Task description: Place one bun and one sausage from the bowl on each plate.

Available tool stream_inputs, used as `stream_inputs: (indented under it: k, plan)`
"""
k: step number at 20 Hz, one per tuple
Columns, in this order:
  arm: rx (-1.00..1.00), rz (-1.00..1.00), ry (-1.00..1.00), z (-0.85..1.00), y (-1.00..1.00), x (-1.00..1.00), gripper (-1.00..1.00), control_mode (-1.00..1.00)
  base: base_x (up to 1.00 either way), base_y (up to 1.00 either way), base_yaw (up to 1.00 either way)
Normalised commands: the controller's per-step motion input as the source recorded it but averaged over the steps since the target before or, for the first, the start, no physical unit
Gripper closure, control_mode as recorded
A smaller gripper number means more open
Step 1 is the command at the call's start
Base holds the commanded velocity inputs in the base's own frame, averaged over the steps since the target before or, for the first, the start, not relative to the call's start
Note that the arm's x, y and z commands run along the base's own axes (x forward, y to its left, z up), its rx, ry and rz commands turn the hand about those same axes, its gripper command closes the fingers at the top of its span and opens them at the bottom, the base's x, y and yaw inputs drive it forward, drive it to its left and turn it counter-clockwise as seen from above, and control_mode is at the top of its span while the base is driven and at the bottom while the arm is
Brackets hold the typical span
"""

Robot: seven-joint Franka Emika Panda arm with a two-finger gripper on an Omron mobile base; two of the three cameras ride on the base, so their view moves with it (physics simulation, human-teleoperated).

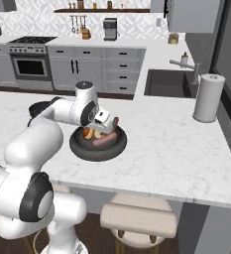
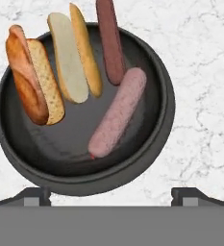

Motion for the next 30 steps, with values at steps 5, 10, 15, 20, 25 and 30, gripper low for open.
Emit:
stream_inputs:
  k: [5, 10, 15, 20, 25, 30]
  plan:
    - [0.00, -0.12, 0.00, -0.99, 0.15, 0.45, -1.00, -1.00, 0.00, 0.00, 0.00]
    - [0.00, -0.05, 0.00, -0.57, 0.00, 0.53, -1.00, -1.00, 0.00, 0.00, 0.00]
    - [0.00, 0.00, 0.06, -0.34, -0.03, 0.25, -1.00, -1.00, 0.00, 0.00, 0.00]
    - [0.07, 0.00, -0.02, -0.53, -0.13, 0.00, 1.00, -1.00, 0.00, 0.00, 0.00]
    - [0.01, 0.00, -0.04, -0.11, -0.14, -0.08, 1.00, -1.00, 0.00, 0.00, 0.00]
    - [0.00, -0.12, 0.00, 0.95, 0.00, -0.21, 1.00, -1.00, 0.00, 0.00, 0.00]
